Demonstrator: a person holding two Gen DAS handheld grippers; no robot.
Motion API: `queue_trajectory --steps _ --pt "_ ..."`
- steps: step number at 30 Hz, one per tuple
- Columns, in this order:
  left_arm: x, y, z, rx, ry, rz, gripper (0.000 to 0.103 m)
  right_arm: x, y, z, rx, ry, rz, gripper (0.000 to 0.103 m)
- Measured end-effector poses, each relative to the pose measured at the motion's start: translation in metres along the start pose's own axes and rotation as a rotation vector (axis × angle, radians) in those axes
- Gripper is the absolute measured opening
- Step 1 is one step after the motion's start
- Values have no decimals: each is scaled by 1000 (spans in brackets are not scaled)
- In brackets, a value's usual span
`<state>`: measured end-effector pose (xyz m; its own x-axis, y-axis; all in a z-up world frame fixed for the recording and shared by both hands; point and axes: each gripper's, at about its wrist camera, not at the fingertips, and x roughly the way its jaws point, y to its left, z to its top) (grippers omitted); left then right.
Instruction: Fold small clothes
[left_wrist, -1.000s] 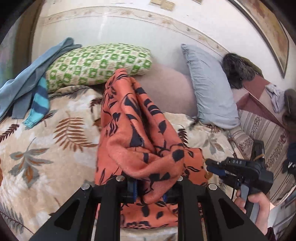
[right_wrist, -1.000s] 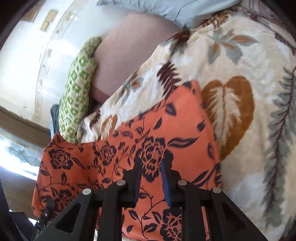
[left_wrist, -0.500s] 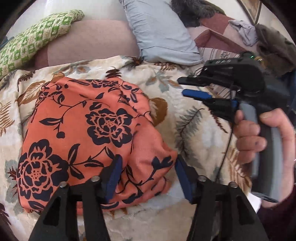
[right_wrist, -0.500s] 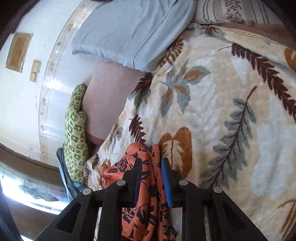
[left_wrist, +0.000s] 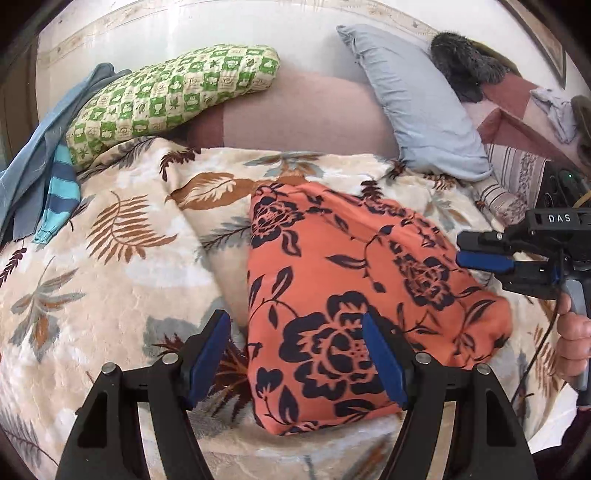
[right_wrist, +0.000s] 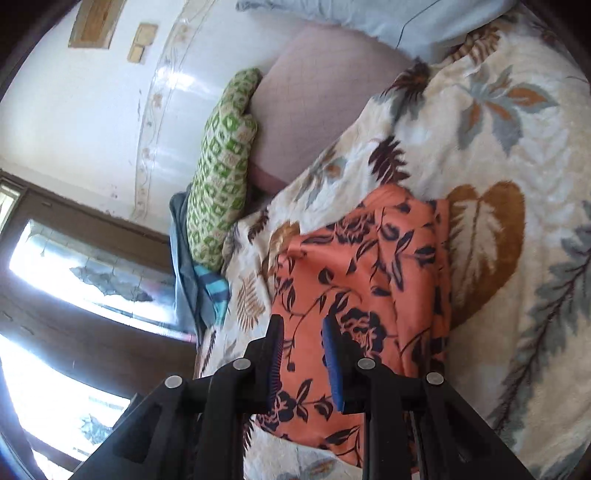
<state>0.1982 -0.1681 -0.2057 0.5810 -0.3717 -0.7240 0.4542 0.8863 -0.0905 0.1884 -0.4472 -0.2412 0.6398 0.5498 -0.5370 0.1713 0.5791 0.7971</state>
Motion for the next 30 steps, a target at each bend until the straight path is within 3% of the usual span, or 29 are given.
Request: queue_trajectory --steps 2,3,6,8,13,15,18,22,24,25,26,30 --pt "25 -2 -9 32 73 36 77 25 -21 -6 44 86 -202 22" --pt "32 -1 -15 23 94 16 77 34 -33 -8 65 109 -273 22" --pt "30 5 -14 -1 94 -6 77 28 -37 -3 102 78 -226 21" --pt "23 6 -1 13 103 -22 77 15 -26 3 55 -9 -202 23" --pt "12 -4 63 125 17 37 77 -2 -32 23 147 -176 -72 23" --pt "28 -9 91 161 17 56 77 0 -35 29 182 -200 -45 24" --pt "70 -16 122 198 91 91 77 7 -32 38 177 -200 -18 24" --pt "128 -22 143 202 174 127 77 13 -39 46 207 -202 2 24" --pt "157 -21 143 190 218 169 77 20 -52 49 254 -184 -39 37" --pt "171 -20 141 179 250 176 78 24 -59 50 280 -177 -67 54" --pt "183 -18 138 167 281 175 79 27 -66 50 302 -170 -79 59" --pt "176 -14 138 144 265 168 82 24 -70 53 309 -173 -49 59"
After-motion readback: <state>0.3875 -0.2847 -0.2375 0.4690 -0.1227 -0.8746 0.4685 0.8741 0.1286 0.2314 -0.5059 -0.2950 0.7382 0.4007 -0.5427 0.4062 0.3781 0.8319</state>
